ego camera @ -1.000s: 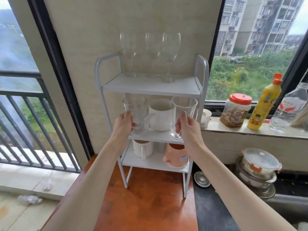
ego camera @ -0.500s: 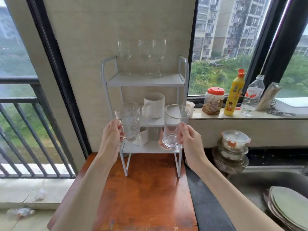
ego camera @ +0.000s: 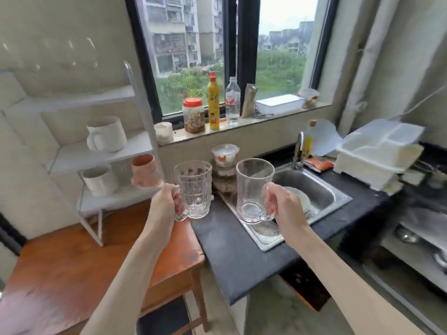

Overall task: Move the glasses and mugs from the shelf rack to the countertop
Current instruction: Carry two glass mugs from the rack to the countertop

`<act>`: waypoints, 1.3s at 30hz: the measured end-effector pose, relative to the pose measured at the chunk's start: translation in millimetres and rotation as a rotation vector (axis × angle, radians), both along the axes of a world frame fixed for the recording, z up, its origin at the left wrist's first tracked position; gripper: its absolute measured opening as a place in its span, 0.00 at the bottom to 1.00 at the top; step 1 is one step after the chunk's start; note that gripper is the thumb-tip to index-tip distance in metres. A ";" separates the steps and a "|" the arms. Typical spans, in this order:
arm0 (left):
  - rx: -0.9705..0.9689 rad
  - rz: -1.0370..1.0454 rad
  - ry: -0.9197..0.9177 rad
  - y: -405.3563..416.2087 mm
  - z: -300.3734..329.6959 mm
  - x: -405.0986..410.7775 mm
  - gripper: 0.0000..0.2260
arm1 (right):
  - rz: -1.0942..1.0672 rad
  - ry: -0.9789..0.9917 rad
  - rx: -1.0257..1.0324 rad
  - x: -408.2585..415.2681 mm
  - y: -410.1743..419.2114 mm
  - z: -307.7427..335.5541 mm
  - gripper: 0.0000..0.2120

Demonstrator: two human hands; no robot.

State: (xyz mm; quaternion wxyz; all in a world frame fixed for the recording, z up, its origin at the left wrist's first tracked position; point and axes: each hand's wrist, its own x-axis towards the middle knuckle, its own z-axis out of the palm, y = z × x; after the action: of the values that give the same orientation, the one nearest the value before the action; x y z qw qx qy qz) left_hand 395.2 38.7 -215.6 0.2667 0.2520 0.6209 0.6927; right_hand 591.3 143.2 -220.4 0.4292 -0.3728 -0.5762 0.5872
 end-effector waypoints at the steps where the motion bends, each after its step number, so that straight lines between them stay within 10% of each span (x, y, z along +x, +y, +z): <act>1: -0.002 -0.034 -0.012 11.9 0.6 17.2 0.14 | -0.042 0.003 -0.003 22.5 3.5 1.5 0.17; 19: -0.088 -0.661 -0.177 243.5 -10.0 466.3 0.14 | -0.683 -0.071 0.015 511.6 80.0 12.6 0.17; 39: -0.220 -1.235 -0.105 512.8 -8.0 850.1 0.13 | -1.237 -0.031 -0.105 839.0 243.3 11.4 0.16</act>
State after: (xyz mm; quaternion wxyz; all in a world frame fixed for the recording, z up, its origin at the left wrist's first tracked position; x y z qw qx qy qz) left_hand 1245.2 551.5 -223.6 0.6720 0.5011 0.4143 0.3544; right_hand 1430.3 386.5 -209.0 0.6625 -0.6669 -0.2299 0.2519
